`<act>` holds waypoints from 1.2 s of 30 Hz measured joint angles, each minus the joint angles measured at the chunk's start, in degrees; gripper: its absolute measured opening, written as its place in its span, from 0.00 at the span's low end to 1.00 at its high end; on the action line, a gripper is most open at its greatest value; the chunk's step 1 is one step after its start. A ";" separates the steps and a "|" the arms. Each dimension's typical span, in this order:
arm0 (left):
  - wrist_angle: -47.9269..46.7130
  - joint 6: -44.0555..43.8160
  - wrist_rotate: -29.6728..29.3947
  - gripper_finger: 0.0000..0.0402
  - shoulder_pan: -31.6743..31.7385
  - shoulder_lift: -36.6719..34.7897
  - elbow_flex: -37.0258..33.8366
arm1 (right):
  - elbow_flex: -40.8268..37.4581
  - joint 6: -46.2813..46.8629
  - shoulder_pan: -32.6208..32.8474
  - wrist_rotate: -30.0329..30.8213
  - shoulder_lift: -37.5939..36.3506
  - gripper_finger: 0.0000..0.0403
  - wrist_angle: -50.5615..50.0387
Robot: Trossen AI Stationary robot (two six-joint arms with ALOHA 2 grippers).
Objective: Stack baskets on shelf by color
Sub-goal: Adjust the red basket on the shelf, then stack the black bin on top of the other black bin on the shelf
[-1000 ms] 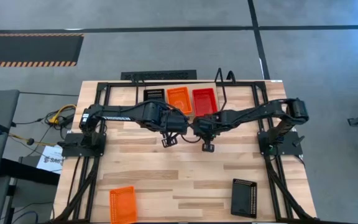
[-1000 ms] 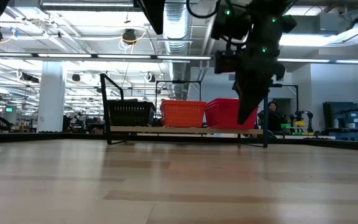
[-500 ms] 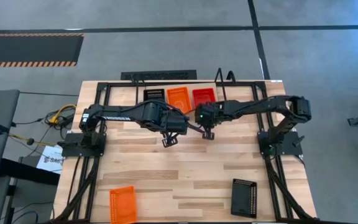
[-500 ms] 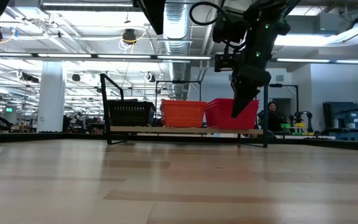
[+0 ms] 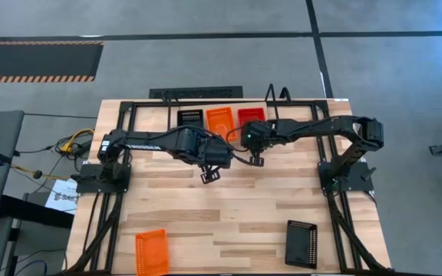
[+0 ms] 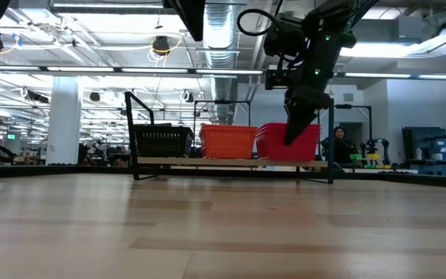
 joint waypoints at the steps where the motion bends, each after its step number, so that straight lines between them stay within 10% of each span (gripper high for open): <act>1: 0.00 -0.23 0.06 0.00 -0.20 0.00 0.00 | 0.00 -0.11 -0.23 0.00 0.00 0.00 0.55; 20: -0.02 -2.48 0.06 0.00 -2.08 0.02 0.02 | 7.72 3.49 1.67 -0.25 -5.71 0.00 -14.04; 36: 1.57 7.15 -1.44 0.00 -1.91 0.02 0.04 | 15.02 53.71 20.32 -3.02 -16.96 0.00 -42.99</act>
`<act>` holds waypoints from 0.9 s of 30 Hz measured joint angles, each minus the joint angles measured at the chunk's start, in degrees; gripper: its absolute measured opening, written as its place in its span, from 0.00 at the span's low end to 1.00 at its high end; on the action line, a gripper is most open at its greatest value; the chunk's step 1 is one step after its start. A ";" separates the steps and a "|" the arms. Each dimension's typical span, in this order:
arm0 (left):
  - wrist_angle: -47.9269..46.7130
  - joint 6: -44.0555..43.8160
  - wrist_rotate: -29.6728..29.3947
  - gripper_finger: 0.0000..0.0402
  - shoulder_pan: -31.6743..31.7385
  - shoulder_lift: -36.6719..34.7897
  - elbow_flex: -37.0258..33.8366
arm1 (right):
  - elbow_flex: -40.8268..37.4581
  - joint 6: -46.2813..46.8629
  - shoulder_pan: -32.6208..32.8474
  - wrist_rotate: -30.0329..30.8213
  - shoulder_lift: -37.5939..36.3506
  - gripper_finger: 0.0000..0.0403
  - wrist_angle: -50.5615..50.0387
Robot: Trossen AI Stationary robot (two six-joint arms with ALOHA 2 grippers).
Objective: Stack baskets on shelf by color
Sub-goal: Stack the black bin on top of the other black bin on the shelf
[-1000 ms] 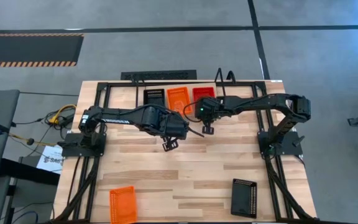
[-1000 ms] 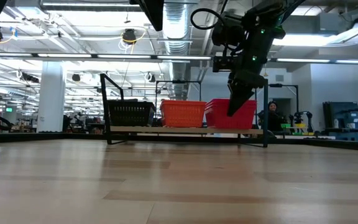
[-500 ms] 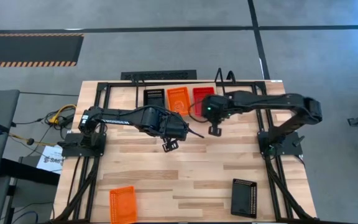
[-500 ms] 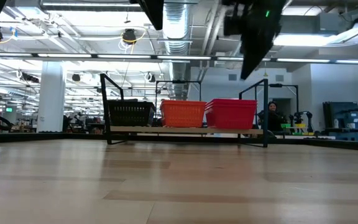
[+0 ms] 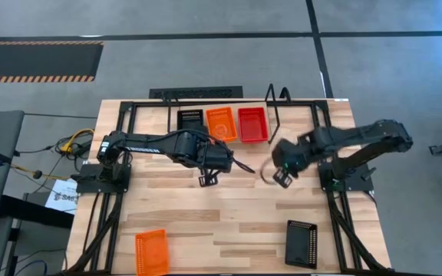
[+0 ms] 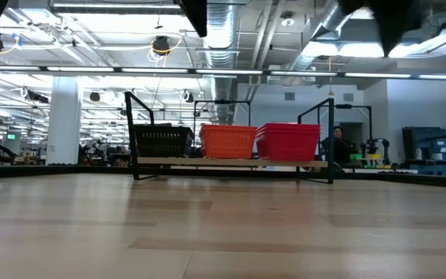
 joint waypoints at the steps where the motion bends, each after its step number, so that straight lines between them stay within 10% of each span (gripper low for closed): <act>1: 0.12 1.04 0.14 0.00 0.01 0.00 0.00 | 0.00 4.65 2.02 0.00 0.04 0.00 -1.08; 17: 10.61 21.18 8.08 0.00 0.20 0.02 0.00 | -0.04 81.46 38.21 -3.88 12.29 0.00 -1.79; 27: 13.70 21.49 12.13 0.00 1.74 0.03 0.00 | -0.07 90.35 44.79 -14.91 21.94 0.15 1.45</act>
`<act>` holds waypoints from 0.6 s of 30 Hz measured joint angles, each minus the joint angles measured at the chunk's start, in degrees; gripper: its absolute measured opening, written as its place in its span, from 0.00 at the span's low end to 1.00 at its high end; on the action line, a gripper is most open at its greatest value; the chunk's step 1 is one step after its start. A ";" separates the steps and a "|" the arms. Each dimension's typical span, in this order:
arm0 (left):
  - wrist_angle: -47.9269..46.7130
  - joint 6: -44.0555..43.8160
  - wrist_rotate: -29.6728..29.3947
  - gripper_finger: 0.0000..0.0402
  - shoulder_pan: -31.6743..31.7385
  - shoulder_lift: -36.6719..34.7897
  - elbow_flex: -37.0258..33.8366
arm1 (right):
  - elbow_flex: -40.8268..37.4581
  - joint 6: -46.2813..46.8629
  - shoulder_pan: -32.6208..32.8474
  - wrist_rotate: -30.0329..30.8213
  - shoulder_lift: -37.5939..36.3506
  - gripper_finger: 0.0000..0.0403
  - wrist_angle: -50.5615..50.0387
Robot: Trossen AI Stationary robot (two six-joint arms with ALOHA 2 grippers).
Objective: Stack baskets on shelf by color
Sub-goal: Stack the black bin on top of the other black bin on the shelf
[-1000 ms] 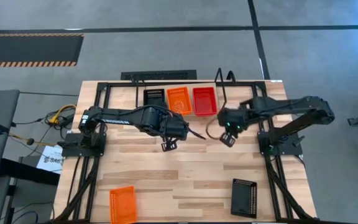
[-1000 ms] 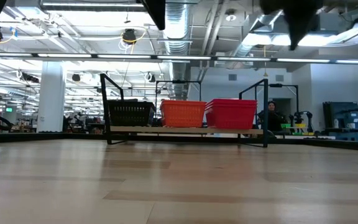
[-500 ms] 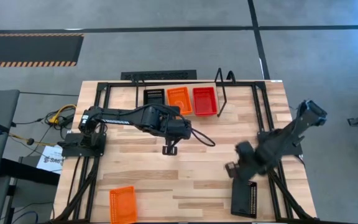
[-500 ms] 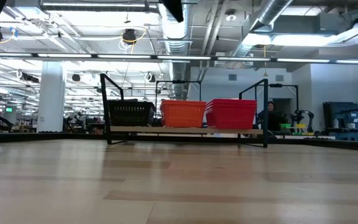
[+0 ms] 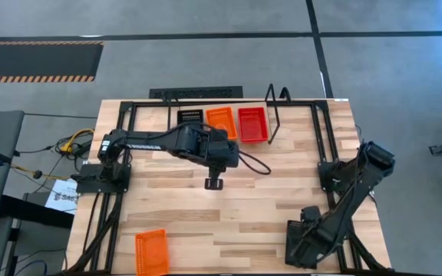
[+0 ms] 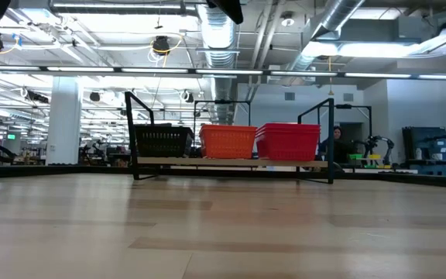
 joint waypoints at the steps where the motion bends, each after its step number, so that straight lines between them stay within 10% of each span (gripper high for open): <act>1: 0.44 -0.53 -0.01 0.00 0.18 0.01 0.00 | -0.02 0.31 0.21 -0.14 0.44 0.18 0.25; 18: 1.72 -5.38 -0.01 0.00 1.96 0.01 0.00 | -7.83 2.57 1.77 -2.92 0.83 0.52 11.99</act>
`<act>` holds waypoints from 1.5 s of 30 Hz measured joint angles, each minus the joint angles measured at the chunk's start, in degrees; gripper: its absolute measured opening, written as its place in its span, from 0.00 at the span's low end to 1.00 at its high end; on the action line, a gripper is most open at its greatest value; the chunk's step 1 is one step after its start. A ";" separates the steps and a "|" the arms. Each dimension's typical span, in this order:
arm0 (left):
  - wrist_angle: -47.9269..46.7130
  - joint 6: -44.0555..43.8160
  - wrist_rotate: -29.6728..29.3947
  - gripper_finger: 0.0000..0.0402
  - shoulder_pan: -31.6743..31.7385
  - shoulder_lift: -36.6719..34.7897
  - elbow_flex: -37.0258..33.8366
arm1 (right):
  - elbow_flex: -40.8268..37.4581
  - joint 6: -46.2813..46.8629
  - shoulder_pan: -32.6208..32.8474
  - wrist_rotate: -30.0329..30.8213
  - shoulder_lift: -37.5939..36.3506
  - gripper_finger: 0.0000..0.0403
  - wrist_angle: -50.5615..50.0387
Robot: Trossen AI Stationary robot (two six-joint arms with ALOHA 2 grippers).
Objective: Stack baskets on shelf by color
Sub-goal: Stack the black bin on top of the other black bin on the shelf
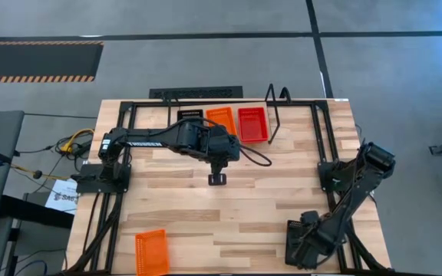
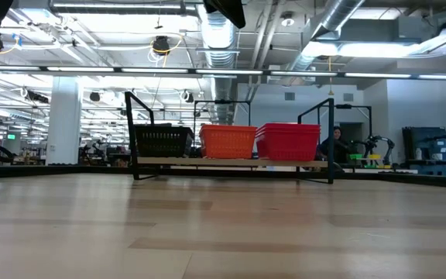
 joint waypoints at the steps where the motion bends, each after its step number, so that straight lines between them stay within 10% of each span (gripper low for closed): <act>1: 0.00 0.42 0.00 0.00 0.00 0.00 -0.01 | -0.89 0.00 0.00 -0.13 0.00 0.51 1.47; 20: -0.15 4.33 -0.02 0.00 0.02 0.00 -0.02 | -10.14 -0.50 -0.60 -0.21 -0.02 0.37 14.37; 32: -0.98 3.93 0.00 0.00 0.02 0.00 -0.02 | -10.93 -4.96 -5.39 5.86 -0.31 0.03 17.03; 45: -1.05 3.48 0.57 0.00 0.02 0.00 -0.02 | -9.18 -38.35 -26.86 17.32 -0.31 0.01 16.87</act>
